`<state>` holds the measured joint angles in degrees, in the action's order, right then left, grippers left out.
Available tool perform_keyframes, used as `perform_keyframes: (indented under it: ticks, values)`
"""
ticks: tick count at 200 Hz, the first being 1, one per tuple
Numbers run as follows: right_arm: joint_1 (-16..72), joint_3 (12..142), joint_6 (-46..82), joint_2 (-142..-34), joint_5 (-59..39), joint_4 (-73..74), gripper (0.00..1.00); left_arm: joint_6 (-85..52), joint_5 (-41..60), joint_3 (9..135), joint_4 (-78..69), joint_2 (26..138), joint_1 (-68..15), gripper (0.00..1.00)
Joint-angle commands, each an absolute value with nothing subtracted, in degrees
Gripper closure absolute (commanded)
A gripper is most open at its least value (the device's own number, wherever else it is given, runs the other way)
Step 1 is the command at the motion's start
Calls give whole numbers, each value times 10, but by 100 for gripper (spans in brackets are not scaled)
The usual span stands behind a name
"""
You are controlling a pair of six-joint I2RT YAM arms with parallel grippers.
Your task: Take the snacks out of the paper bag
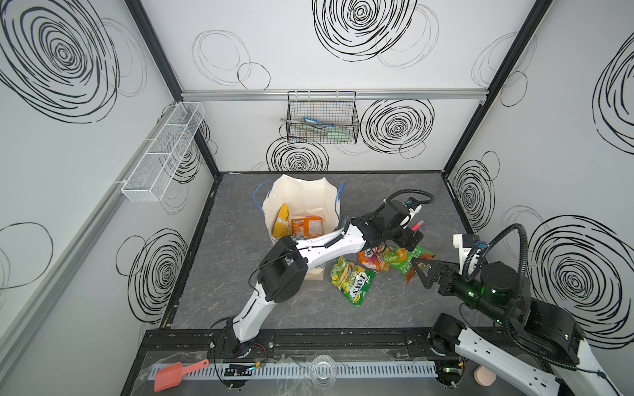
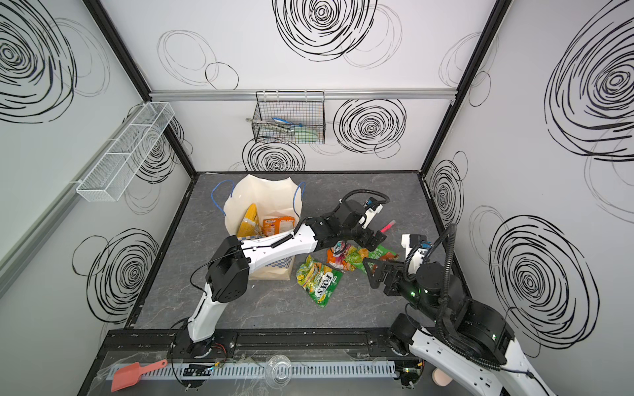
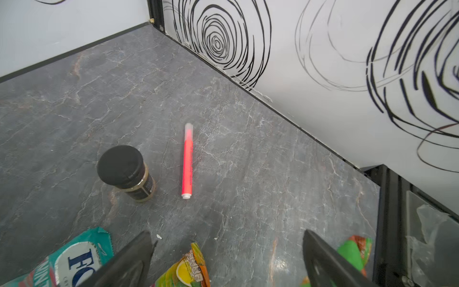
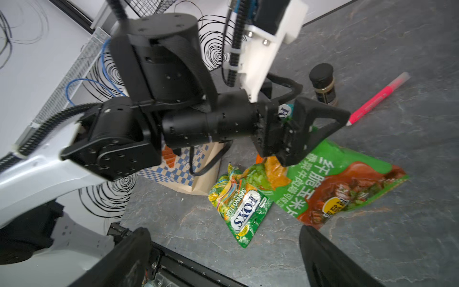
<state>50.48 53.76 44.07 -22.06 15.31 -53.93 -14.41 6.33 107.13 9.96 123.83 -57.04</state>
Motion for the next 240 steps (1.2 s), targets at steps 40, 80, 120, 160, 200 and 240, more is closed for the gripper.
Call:
perform_keyframes:
  ticks: [40,80,120,160,200,240]
  values:
    - [527,443,465,-210,280,-440,3,-236,134,1028,50,1155,-546,10]
    - [523,410,452,-235,272,-369,3,-289,153,1003,26,1125,-545,39]
    - [460,379,436,-240,196,-281,3,-331,189,989,14,1105,-543,48]
    - [231,319,447,-252,-117,-187,3,-373,215,966,-26,1080,-540,44]
    - [38,285,442,-256,-346,-146,20,-394,236,954,-41,1071,-533,42]
    - [19,300,386,-256,-299,-236,9,-353,202,960,-21,1063,-523,25]
